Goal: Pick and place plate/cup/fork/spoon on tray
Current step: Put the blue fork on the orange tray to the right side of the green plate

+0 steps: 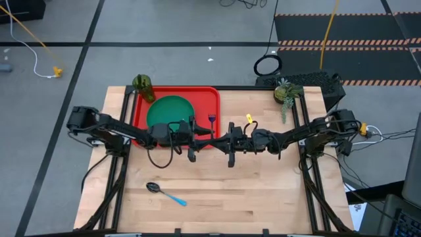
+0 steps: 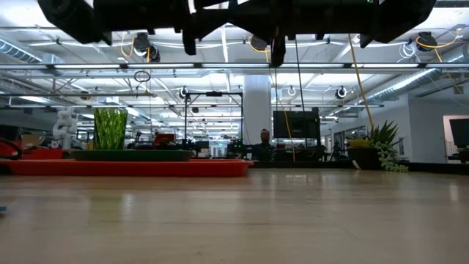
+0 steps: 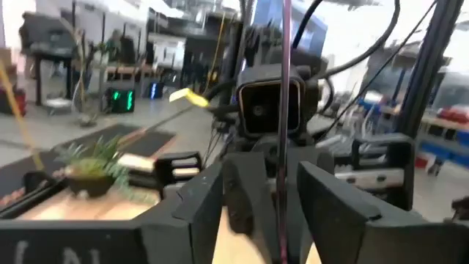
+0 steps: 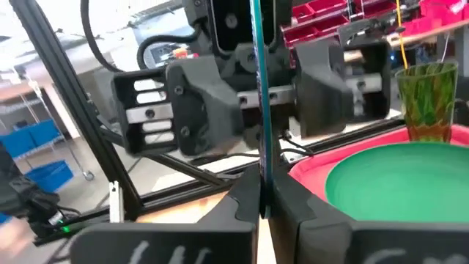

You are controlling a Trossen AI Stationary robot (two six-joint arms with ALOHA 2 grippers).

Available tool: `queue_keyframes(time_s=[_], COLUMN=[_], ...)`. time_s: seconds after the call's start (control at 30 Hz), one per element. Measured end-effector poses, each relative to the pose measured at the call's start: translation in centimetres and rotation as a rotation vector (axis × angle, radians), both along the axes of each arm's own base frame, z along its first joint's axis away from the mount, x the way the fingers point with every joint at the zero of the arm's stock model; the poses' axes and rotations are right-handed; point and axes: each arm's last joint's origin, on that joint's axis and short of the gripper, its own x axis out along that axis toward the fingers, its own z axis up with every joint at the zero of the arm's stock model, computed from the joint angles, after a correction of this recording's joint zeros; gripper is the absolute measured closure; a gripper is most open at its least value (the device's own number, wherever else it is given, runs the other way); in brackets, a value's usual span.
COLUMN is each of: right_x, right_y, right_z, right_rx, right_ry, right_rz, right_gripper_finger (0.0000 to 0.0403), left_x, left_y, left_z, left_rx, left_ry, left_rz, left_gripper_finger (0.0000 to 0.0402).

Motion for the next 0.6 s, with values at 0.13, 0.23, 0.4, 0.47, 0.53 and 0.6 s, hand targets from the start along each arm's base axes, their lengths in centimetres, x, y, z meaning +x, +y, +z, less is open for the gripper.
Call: queue_keyframes(time_s=[0.13,0.23,0.4,0.47,0.53,0.6], right_x=[0.0,0.1,0.3,0.5,0.8,1.2], right_y=[-0.3,-0.6,-1.4,-2.0,-2.6,-3.1], right_z=[-0.3,-0.6,-1.5,-2.1,-2.8,-3.8], right_rx=[0.078,0.127,0.187,0.236,0.286,0.328], right_ry=[0.026,0.051,0.1,0.116,0.132,0.157], right_rz=[-0.006,-0.025,-0.092,-0.113,-0.136,-0.134], right_gripper_finger=[0.0402,0.0402,0.0402,0.0402,0.0403,0.0403], left_x=[-1.4,-2.7,-5.2,-6.0,-6.6,-7.1], left_y=[0.3,0.2,-0.4,-0.8,-1.2,-1.7], left_z=[1.1,2.0,3.2,3.8,4.3,4.7], left_rx=[-0.005,-0.016,-0.021,-0.018,-0.009,0.016], left_ry=[0.105,0.16,0.235,0.24,0.219,0.214], left_rz=[0.047,0.086,0.164,0.174,0.177,0.17], left_gripper_finger=[0.0215,0.022,0.0232,0.0236,0.0241,0.0245])
